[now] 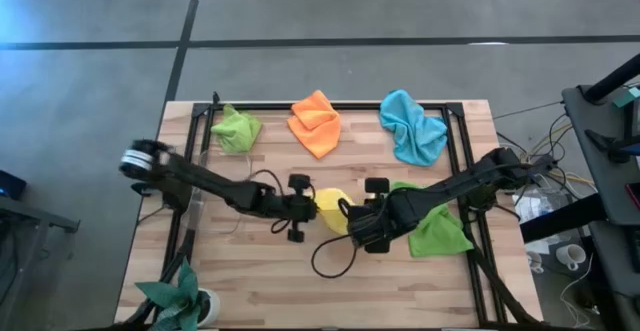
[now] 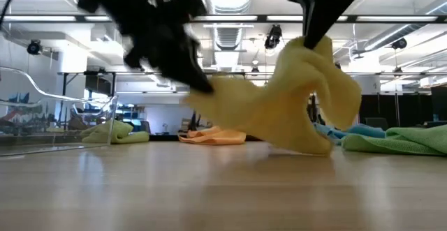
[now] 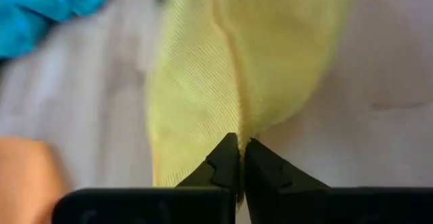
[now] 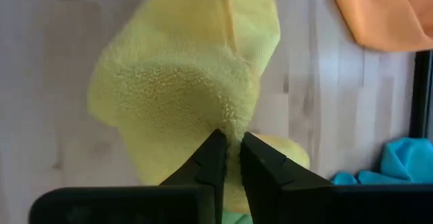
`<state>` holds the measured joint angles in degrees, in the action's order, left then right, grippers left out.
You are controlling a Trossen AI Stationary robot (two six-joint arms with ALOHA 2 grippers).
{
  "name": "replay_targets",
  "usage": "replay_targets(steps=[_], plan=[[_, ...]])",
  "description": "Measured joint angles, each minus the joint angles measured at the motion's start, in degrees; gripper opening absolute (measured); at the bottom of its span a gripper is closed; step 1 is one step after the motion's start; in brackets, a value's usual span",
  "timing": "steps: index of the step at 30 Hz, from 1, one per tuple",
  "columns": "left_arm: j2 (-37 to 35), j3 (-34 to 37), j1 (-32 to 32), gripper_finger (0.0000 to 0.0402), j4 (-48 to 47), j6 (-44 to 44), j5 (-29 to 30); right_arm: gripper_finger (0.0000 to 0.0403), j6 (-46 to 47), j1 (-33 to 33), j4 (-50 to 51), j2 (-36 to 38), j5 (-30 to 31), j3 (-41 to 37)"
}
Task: Fold microfiber towels
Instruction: Fold the yellow microfiber towel on the table
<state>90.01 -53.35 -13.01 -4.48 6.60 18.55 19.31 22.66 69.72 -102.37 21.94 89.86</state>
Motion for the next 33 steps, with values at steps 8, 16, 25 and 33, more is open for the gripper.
replay_targets(steps=[8,16,25,33], plan=[[-11.36,-1.59,-3.07,0.0,-5.52,-1.56,1.07,0.0114,0.47,2.92,-4.78,-0.08,-4.33,-3.54],[-2.94,-0.7,-7.63,0.0,-5.23,-3.31,1.01,0.0156,3.32,3.94,-31.31,-0.11,-4.37,-15.59],[0.05,-2.79,-11.24,0.0,-5.63,-3.27,0.44,0.0157,-3.04,-0.54,-39.57,-0.15,-1.21,-19.67],[-3.71,-1.98,-12.2,0.0,-5.56,-4.25,1.2,0.0153,-8.59,-7.1,-47.47,-4.09,-21.16,-19.98]])
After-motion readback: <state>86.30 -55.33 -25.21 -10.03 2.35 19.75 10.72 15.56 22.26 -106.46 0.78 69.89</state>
